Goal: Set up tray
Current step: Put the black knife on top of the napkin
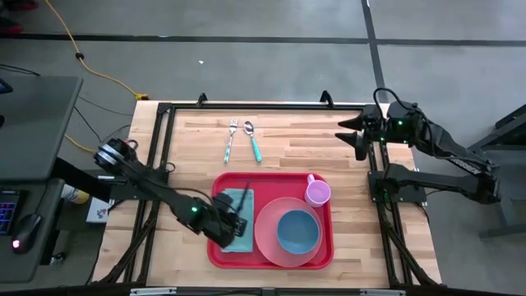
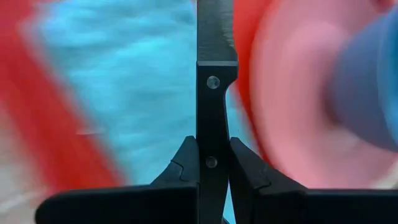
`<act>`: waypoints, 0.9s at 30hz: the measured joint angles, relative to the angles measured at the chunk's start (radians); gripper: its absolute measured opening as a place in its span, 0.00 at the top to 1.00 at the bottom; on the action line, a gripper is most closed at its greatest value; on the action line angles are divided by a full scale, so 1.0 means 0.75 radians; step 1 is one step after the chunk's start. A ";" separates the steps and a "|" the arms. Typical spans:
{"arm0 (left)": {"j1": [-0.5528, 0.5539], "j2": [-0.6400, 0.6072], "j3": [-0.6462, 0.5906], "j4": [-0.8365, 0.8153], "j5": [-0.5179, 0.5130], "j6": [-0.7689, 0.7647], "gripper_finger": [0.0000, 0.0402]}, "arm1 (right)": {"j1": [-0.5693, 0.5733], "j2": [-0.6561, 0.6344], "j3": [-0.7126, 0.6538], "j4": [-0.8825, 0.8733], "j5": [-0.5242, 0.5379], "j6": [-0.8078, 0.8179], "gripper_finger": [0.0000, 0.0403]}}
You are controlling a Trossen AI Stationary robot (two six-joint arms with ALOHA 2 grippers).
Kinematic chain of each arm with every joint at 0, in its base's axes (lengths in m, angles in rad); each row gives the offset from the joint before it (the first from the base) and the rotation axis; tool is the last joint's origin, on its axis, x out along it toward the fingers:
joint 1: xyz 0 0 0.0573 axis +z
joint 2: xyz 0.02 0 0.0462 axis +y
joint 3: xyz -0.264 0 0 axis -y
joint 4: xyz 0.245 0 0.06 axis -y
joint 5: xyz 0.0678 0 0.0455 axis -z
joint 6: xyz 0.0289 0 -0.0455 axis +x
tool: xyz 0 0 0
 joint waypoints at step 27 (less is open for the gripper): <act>-0.048 0.190 1.044 -0.852 -0.631 -0.101 0.85 | 0.008 -0.137 0.000 -0.191 -0.292 -0.271 0.47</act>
